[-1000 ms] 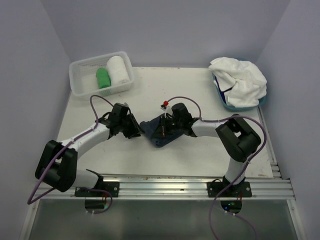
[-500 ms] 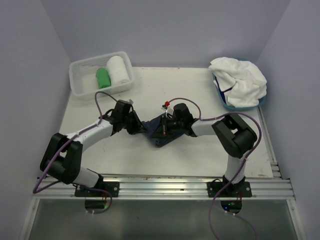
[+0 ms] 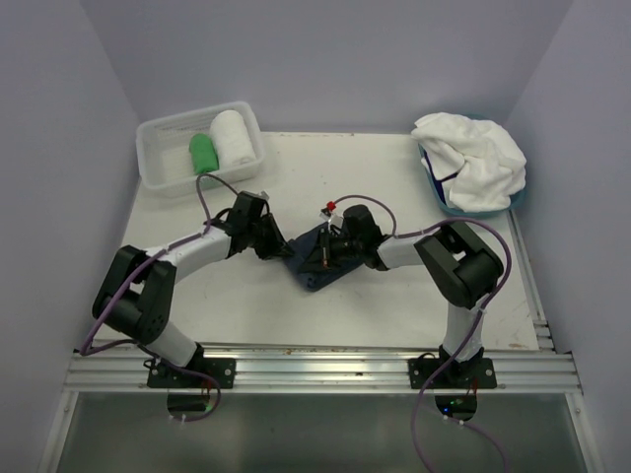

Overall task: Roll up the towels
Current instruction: Roll the towel

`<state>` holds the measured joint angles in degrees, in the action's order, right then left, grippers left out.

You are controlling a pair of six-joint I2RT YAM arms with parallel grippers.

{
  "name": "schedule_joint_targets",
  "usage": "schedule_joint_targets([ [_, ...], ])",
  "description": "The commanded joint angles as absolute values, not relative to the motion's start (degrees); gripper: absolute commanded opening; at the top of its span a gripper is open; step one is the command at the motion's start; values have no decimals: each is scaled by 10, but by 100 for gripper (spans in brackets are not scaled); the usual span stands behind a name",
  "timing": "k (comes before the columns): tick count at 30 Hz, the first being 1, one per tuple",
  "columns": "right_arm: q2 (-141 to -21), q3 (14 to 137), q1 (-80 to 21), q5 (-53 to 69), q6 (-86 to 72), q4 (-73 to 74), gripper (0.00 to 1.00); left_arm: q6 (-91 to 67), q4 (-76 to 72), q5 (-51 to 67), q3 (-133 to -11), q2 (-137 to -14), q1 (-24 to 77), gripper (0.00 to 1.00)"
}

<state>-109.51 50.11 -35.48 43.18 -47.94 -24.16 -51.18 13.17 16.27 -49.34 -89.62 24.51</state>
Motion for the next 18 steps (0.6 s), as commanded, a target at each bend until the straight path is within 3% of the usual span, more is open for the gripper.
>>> schedule_joint_targets([
  [1, -1090, 493, -351, 451, -468, -241, 0, -485, 120, 138, -534, -904, 243, 7],
  [13, -1072, 493, -348, 400, -440, -180, 1, -457, 118, 131, -583, -1016, 243, 4],
  [14, -1066, 492, -348, 390, -430, -171, 20, -456, 118, 131, -580, -1025, 243, 4],
  [16, -1043, 491, -349, 361, -415, -135, 47, -456, 118, 132, -574, -1029, 243, 4],
  [18, -999, 484, -350, 330, -396, -94, 53, -456, 117, 132, -568, -1033, 243, 4],
])
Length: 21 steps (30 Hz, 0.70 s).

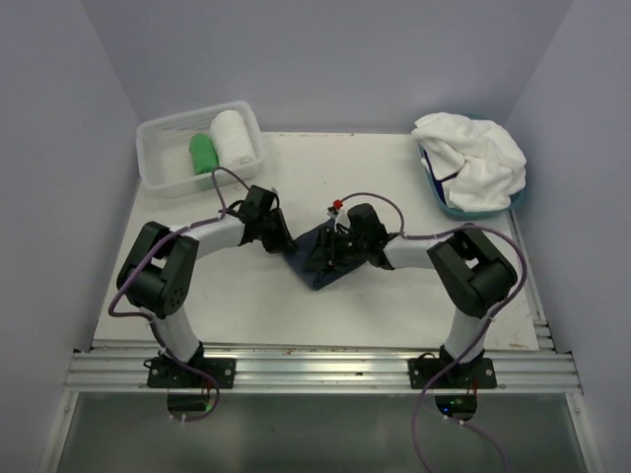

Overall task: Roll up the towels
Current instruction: Roll the towel

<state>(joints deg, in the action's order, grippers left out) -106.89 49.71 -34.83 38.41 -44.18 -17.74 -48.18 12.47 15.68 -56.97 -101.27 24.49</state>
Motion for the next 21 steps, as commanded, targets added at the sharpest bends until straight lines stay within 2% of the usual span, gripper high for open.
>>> schedule_joint_targets([
  [1, -981, 484, -352, 292, -374, -74, 59, -456, 115, 132, -564, -1032, 243, 4],
  [5, -904, 490, -370, 201, -328, 13, 59, -457, 112, 135, -555, -1032, 243, 4],
  [7, -871, 503, -386, 165, -297, 53, 55, -457, 110, 139, -554, -1031, 243, 3],
  [10, -874, 545, -425, 116, -267, 110, 35, -457, 108, 141, -550, -1028, 243, 3],
  [11, -888, 561, -441, 102, -255, 122, 24, -457, 109, 142, -548, -1027, 243, 3],
  [13, -903, 571, -449, 99, -251, 122, 14, -455, 110, 142, -547, -1024, 243, 3],
  [16, -929, 584, -451, 82, -249, 116, 9, -453, 111, 142, -543, -1020, 243, 3],
  [21, -967, 615, -452, 68, -233, 132, 6, -451, 112, 146, -537, -1013, 243, 3],
])
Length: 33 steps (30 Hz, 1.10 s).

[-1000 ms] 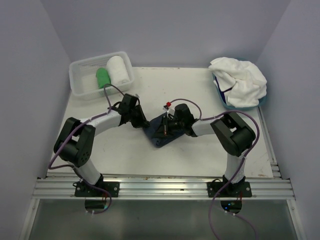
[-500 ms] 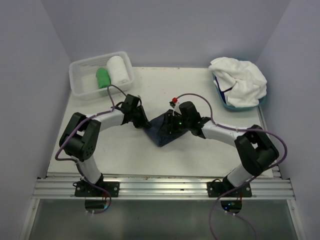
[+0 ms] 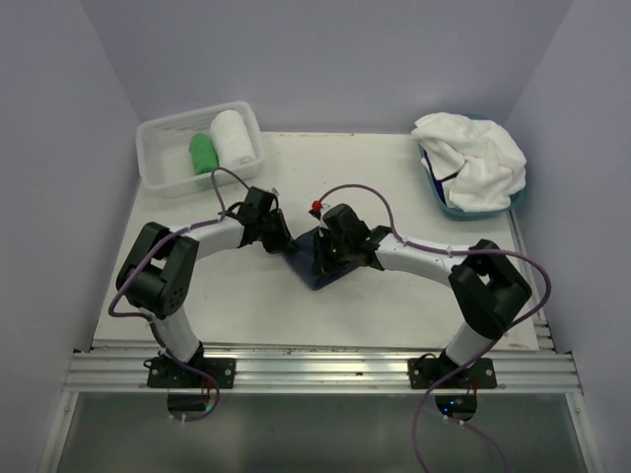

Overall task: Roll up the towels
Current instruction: Roll the towel

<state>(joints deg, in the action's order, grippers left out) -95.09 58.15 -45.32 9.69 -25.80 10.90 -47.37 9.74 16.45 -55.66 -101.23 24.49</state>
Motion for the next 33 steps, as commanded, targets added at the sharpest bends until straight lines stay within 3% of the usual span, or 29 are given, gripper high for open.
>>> schedule_joint_targets([
  [1, -973, 615, -452, 72, -230, 133, 6, -450, 111, 146, -536, -1012, 243, 3],
  [13, -1020, 575, -482, 106, -248, 107, 2, -445, 116, 148, -536, -1004, 243, 3],
  [17, -963, 570, -484, 79, -244, 131, 2, -441, 119, 152, -535, -999, 243, 3],
  [23, -918, 607, -497, 2, -210, 169, 19, -438, 120, 158, -529, -990, 243, 3],
  [27, -965, 647, -498, 2, -195, 179, 23, -436, 120, 161, -527, -987, 243, 3],
  [30, -981, 668, -508, -17, -185, 180, 42, -436, 123, 162, -526, -986, 243, 3],
  [33, -990, 688, -534, -52, -161, 189, 47, -436, 124, 162, -526, -985, 243, 3],
])
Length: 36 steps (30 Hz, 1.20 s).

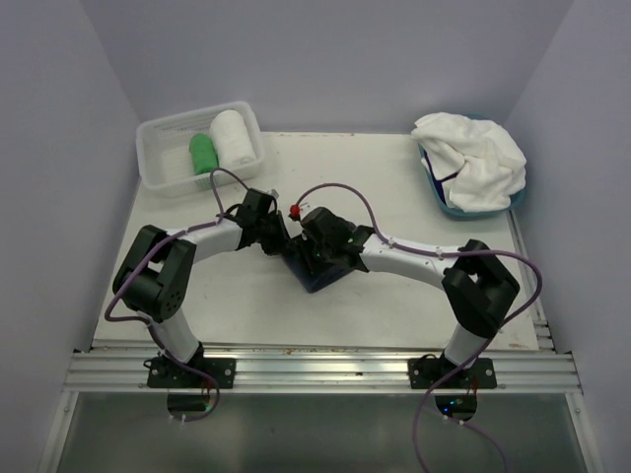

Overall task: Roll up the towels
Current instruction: Roll the towel

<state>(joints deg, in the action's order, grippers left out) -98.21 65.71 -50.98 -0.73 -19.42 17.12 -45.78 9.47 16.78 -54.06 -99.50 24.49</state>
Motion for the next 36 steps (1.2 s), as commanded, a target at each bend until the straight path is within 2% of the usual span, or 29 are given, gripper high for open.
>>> schedule_joint_targets([
  [1, -997, 692, -549, -61, -149, 191, 47, -437, 124, 162, -526, -985, 243, 3],
  [6, -1016, 695, -577, -119, -118, 176, 48, -439, 125, 163, -530, -987, 243, 3],
  [8, -1023, 692, -586, -126, -107, 165, 50, -438, 126, 165, -530, -986, 243, 3],
  [9, -1026, 692, -588, -129, -105, 163, 54, -437, 126, 166, -531, -986, 243, 3],
  [13, -1044, 684, -598, -171, -97, 145, 57, -438, 126, 168, -531, -989, 243, 3],
  [24, -991, 657, -636, -259, -75, 107, 56, -439, 127, 168, -531, -984, 243, 3],
  [36, -1065, 690, -638, -287, -51, 114, 57, -440, 127, 171, -533, -986, 243, 3],
])
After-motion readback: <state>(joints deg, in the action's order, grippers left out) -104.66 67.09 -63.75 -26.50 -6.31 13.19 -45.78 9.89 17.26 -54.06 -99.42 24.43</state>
